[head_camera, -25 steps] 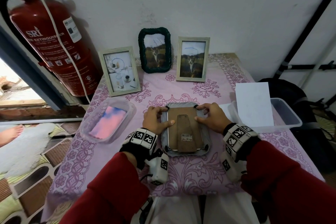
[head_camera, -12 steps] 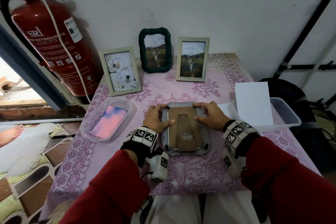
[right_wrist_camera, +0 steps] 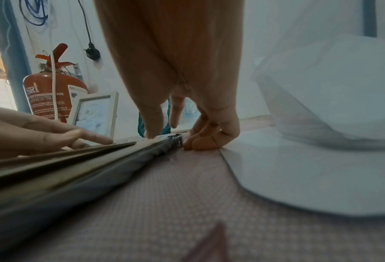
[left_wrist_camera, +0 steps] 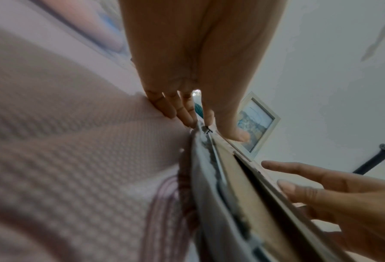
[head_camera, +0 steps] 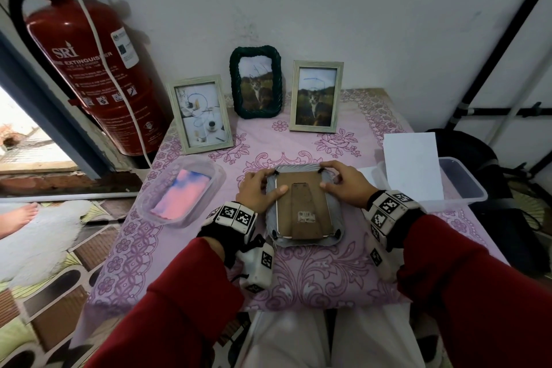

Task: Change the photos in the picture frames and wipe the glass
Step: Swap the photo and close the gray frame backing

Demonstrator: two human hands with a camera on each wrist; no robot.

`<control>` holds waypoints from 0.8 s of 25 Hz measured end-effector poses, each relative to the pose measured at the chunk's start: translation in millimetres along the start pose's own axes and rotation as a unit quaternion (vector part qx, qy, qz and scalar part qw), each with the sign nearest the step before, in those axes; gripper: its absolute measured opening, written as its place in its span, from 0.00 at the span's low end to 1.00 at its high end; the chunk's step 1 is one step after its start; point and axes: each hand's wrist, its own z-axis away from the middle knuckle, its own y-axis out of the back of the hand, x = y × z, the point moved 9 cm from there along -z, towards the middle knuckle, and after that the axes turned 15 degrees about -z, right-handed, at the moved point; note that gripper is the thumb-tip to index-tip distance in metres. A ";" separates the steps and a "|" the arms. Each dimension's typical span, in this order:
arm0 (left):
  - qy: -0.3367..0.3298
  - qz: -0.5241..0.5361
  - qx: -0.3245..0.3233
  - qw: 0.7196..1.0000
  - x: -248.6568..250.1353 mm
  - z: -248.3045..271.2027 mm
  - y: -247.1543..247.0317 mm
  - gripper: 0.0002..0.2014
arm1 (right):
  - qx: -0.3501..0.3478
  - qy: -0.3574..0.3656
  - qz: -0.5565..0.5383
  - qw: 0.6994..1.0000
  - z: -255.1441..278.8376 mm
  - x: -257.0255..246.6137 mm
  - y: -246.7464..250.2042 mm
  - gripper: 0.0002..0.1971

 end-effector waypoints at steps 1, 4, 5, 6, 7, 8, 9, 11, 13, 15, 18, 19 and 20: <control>-0.003 0.013 -0.007 1.000 1.0 3.4 -0.1 0.29 | 0.011 -0.007 -0.012 1.000 3.3 -0.2 3.0 0.24; -0.006 0.021 0.005 1.000 -1.4 24.4 3.9 0.26 | 0.023 -0.017 0.010 1.000 21.0 -2.6 9.9 0.19; -0.004 0.012 0.028 1.000 -3.5 34.3 7.4 0.22 | 0.021 -0.016 0.025 0.999 30.1 -3.4 10.1 0.15; 0.000 0.000 0.050 0.999 -5.5 45.5 11.2 0.19 | 0.021 -0.018 0.034 0.999 40.5 -3.2 9.8 0.12; 0.004 -0.012 0.068 0.998 -6.7 56.4 14.6 0.15 | 0.021 -0.024 0.042 0.999 50.7 -2.1 9.0 0.10; 0.009 -0.025 0.077 0.997 -7.3 67.2 16.7 0.13 | 0.022 -0.031 0.049 0.998 62.0 -1.0 7.6 0.09; 0.014 -0.040 0.078 0.996 -7.4 77.1 17.6 0.12 | 0.023 -0.037 0.054 0.998 72.6 -0.4 5.6 0.09; 0.020 -0.085 0.077 0.993 -6.3 93.1 17.7 0.13 | 0.035 -0.041 0.054 0.997 90.9 -2.1 1.9 0.09; 0.022 -0.118 0.092 0.988 -3.8 104.1 17.1 0.14 | 0.062 -0.039 0.055 0.996 104.0 -6.0 0.4 0.08; 0.027 -0.115 0.119 0.986 -1.1 111.7 18.1 0.16 | 0.088 -0.038 0.054 0.994 110.3 -8.6 -0.2 0.07; 0.036 -0.118 0.144 0.982 1.5 117.7 16.9 0.15 | 0.124 -0.045 0.045 0.990 116.1 -8.0 -0.9 0.08; 0.039 -0.122 0.144 0.981 1.7 118.2 15.1 0.15 | 0.136 -0.047 0.042 0.989 117.8 -7.5 -1.0 0.08; 0.040 -0.117 0.146 0.981 1.9 118.2 13.8 0.14 | 0.145 -0.050 0.038 0.987 119.1 -7.1 -1.0 0.07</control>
